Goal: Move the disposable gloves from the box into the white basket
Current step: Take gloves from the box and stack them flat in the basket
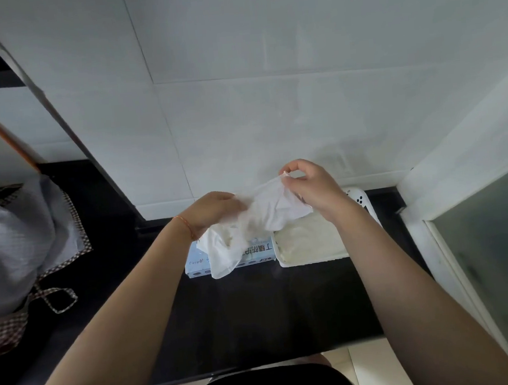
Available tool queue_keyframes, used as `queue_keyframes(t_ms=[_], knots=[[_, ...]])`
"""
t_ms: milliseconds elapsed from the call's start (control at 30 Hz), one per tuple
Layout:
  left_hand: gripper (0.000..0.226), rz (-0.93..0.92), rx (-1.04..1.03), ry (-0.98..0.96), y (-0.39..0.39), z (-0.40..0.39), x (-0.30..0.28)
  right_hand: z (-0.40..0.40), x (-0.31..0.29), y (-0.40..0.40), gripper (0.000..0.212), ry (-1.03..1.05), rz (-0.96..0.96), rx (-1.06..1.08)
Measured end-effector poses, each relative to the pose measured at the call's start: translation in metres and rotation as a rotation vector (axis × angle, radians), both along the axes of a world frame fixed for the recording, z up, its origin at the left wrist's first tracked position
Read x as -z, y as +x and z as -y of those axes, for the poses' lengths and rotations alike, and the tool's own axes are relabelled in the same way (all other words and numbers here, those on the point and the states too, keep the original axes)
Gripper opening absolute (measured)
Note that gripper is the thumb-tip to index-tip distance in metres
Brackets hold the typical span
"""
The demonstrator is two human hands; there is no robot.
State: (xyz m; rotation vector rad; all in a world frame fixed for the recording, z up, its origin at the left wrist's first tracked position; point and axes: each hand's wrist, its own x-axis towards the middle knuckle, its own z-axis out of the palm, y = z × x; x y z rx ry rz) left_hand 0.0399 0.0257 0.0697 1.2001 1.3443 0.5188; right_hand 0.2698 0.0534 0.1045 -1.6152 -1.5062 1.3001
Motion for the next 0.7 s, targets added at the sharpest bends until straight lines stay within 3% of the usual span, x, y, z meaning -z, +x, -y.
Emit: queue_keyframes(t_ms=[67, 133, 267, 400, 500, 600, 700], knots=[[0.027, 0.073, -0.057, -0.045, 0.004, -0.005, -0.003, 0.002, 0.004, 0.009, 0.019, -0.071, -0.066, 0.04], [0.032, 0.018, -0.027, -0.054, 0.014, -0.013, -0.002, 0.002, 0.011, 0.023, 0.022, -0.143, -0.099, 0.08], [0.018, -0.284, 0.178, -0.052, 0.055, -0.029, 0.014, 0.003, 0.033, 0.057, 0.017, -0.248, 0.022, 0.011], [0.014, -0.56, 0.258, 0.088, 0.096, -0.042, 0.043, 0.008, 0.055, 0.086, 0.024, -0.278, 0.214, -0.07], [0.033, -0.642, 0.244, 0.126, 0.117, -0.05, 0.054, 0.002, 0.069, 0.102, 0.028, -0.265, 0.265, -0.104], [0.067, -0.733, 0.409, 0.076, 0.129, -0.053, 0.058, -0.006, 0.079, 0.111, 0.033, -0.222, 0.29, -0.156], [0.065, -0.955, 0.581, 0.073, 0.134, -0.056, 0.061, -0.015, 0.087, 0.119, 0.036, -0.178, 0.319, -0.22]])
